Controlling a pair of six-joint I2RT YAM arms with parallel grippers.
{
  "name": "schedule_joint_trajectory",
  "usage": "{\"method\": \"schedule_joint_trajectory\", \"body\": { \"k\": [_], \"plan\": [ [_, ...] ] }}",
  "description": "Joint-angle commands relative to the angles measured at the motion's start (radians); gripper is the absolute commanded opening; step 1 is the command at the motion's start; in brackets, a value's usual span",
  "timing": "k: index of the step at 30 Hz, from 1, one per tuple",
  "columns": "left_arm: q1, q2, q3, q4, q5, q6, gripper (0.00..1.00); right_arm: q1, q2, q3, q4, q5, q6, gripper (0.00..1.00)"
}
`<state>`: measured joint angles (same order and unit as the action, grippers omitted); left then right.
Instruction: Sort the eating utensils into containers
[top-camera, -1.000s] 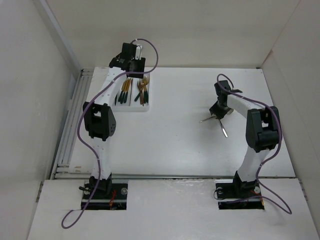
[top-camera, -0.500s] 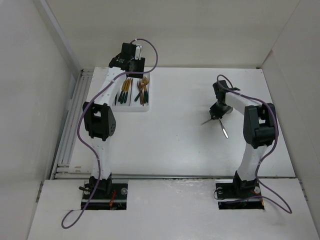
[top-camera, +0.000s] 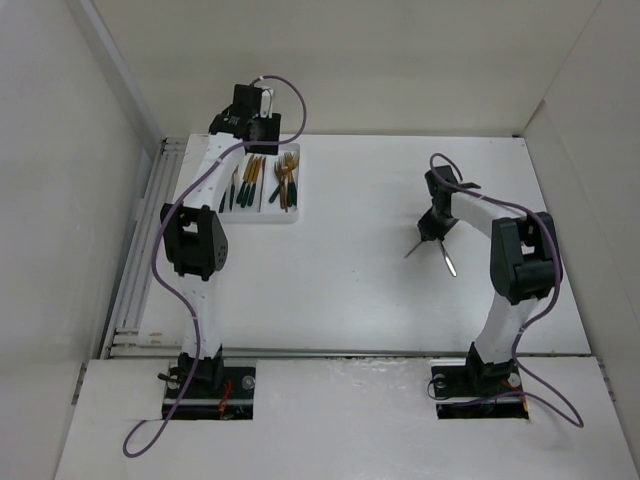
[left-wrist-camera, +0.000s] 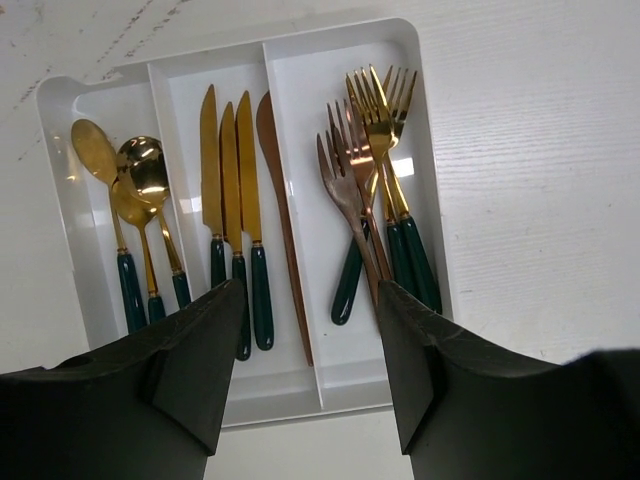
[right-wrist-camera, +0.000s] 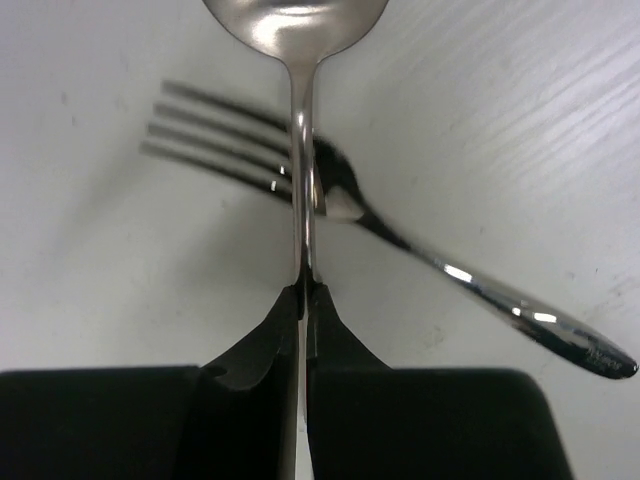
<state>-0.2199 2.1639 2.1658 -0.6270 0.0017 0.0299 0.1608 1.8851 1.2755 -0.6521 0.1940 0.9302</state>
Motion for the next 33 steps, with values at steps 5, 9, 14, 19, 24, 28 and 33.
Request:
{"method": "schedule_joint_trajectory", "body": {
  "k": [5, 9, 14, 19, 24, 28, 33],
  "plan": [
    [-0.004, -0.03, 0.012, -0.016, 0.093, 0.015, 0.53, 0.132, -0.124, -0.067, 0.181, 0.009, -0.154, 0.0],
    [-0.004, -0.03, 0.012, -0.016, 0.093, 0.015, 0.53, 0.199, -0.104, -0.056, 0.172, 0.01, -0.208, 0.0],
    [-0.004, -0.03, 0.012, -0.016, 0.093, 0.015, 0.53, 0.256, -0.072, -0.045, 0.154, 0.024, -0.241, 0.0],
    [-0.004, -0.03, 0.012, -0.016, 0.093, 0.015, 0.53, 0.301, -0.096, -0.064, 0.21, 0.021, -0.274, 0.0],
    [-0.004, -0.041, -0.009, -0.016, 0.242, 0.015, 0.52, 0.321, -0.15, -0.042, 0.245, 0.021, -0.312, 0.0],
    [-0.013, -0.05, -0.035, -0.007, 0.507, 0.005, 0.57, 0.344, -0.222, -0.042, 0.345, 0.009, -0.401, 0.0],
    [-0.013, -0.09, -0.046, 0.024, 0.869, -0.004, 0.68, 0.362, -0.306, -0.042, 0.44, -0.073, -0.449, 0.0]
  ]
}}
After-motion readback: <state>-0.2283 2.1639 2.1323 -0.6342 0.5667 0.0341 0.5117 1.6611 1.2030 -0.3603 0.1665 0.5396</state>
